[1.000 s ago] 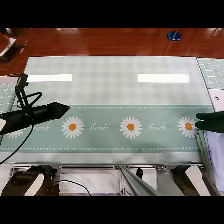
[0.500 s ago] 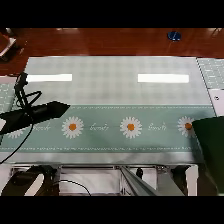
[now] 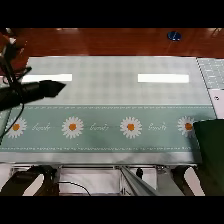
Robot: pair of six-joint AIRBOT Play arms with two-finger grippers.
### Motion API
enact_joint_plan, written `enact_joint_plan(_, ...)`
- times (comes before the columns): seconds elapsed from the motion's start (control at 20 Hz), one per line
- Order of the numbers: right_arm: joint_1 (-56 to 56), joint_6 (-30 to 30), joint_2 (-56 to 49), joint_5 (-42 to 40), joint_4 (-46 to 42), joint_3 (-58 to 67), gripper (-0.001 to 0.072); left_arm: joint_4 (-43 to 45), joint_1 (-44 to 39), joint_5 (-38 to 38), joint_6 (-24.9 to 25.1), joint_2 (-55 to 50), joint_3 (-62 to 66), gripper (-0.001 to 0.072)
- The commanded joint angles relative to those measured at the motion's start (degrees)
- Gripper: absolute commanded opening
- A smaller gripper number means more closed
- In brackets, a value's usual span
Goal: Fold the shirts.
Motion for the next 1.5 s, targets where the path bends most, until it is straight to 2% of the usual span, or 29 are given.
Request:
enact_joint_plan(0.0, 21.99, -3.23, -4.11, -16.74, 0.94, 0.81, 0.0018, 0.07, -4.66, -1.01, 2.29, -5.99, 12.87, 0.0022)
enact_joint_plan(0.05, 29.0, -1.62, -5.95, -19.21, -4.76, -0.11, 0.0018, 1.03, -6.64, -0.7, 2.64, -6.69, 13.09, 0.0022)
enact_joint_plan(0.1, 35.45, 1.57, -8.76, -20.13, -11.08, -0.74, 0.0018, 6.03, -8.92, -0.42, 2.34, -7.67, 12.35, 0.0022)
enact_joint_plan(0.15, 40.0, 4.46, -12.37, -18.51, -17.25, -0.76, 0.0018, 13.46, -10.56, -0.46, -1.79, -8.96, 10.99, 0.0022)
enact_joint_plan(0.25, 43.54, 7.63, -19.56, -12.63, -22.67, -0.76, 0.0018, 26.08, -11.28, -2.1, -14.29, -12.39, 7.98, 0.0023)
enact_joint_plan(0.3, 43.54, 7.58, -22.14, -10.56, -22.86, -0.76, 0.0018, 26.58, -10.67, -4.52, -15.63, -13.99, 7.82, 0.0023)
enact_joint_plan(1.45, 43.54, 7.82, -23.85, -10.38, -22.77, -0.74, 0.0019, 25.57, -10.49, -4.9, -15.61, -14.69, 7.98, 0.0024)
